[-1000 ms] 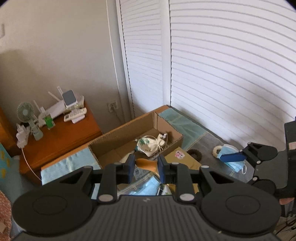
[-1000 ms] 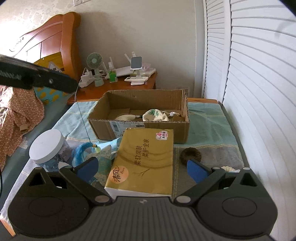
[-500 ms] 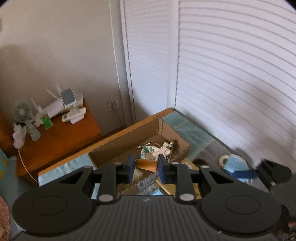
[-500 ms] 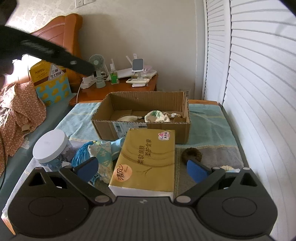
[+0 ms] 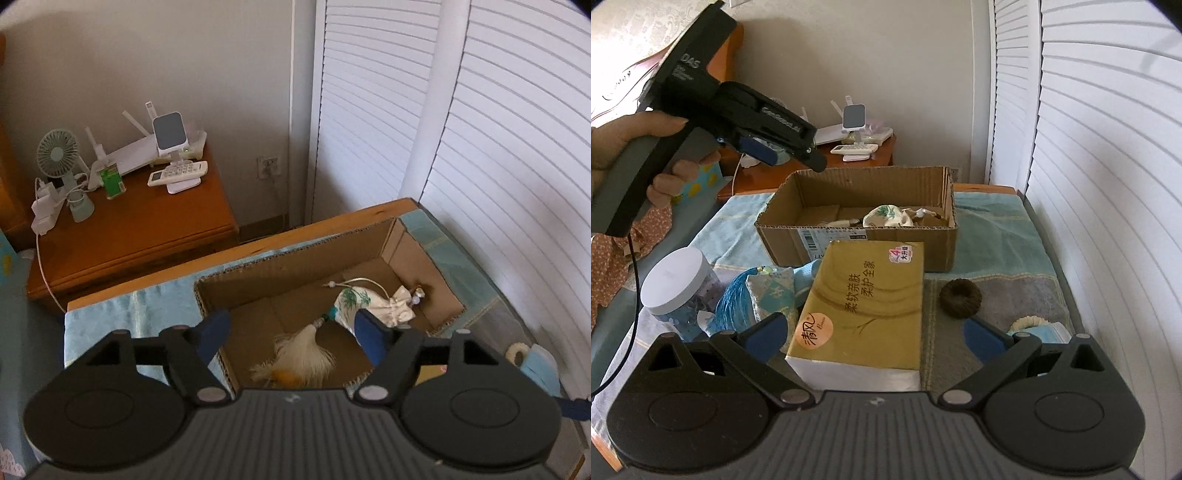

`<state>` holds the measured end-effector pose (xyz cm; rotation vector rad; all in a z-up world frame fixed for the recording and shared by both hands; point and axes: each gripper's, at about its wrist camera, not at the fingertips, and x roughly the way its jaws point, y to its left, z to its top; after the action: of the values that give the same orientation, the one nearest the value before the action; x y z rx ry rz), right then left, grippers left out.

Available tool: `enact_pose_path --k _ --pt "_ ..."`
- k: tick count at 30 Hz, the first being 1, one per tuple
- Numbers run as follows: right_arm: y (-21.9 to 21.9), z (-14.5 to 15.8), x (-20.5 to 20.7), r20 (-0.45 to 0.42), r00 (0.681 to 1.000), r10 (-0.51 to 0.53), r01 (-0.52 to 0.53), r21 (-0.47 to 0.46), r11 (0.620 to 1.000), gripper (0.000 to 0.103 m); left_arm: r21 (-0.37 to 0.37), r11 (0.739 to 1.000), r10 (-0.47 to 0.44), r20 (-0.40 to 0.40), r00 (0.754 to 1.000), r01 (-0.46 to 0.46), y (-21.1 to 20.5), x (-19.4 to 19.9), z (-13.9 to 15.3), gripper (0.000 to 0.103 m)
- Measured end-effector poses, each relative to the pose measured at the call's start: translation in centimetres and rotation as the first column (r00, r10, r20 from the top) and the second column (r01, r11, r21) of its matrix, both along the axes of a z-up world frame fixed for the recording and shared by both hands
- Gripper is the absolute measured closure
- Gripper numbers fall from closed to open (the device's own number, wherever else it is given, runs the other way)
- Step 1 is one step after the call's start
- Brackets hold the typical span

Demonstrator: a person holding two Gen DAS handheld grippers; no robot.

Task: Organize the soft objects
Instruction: 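Grasp the white cloth with the left gripper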

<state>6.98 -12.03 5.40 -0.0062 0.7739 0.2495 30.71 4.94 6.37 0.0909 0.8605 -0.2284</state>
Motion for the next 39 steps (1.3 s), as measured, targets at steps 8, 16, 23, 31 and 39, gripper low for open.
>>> enact_pose_path --k 8,16,23,31,39 --pt "-0.2 0.1 -1.1 0.011 1.000 0.011 -0.011 -0.022 1.000 0.000 0.043 0.998 -0.050 0.075 0.996 0.047 -0.9 -5.2 1.1 0.014" --pt "-0.9 -0.6 -2.9 -0.002 1.000 0.010 -0.010 -0.060 0.998 0.000 0.068 0.990 -0.126 0.089 0.988 0.120 -2.3 -11.4 -1.0 0.014" --pt "-2.0 -1.1 -4.1 0.002 1.000 -0.002 0.002 -0.061 0.998 0.000 0.055 0.990 -0.133 0.103 0.986 0.128 -3.4 -17.1 -4.4 0.014" --pt "-3.1 -3.7 -5.1 -0.059 0.998 0.003 -0.007 -0.061 0.998 0.000 0.099 0.994 -0.061 0.125 0.990 0.049 -3.2 -21.3 -7.2 0.013" --pt "-3.2 -6.7 -4.5 -0.137 0.991 0.002 -0.013 -0.083 0.996 0.000 0.096 0.994 0.037 0.072 0.997 -0.044 -2.1 -21.6 -9.5 0.014"
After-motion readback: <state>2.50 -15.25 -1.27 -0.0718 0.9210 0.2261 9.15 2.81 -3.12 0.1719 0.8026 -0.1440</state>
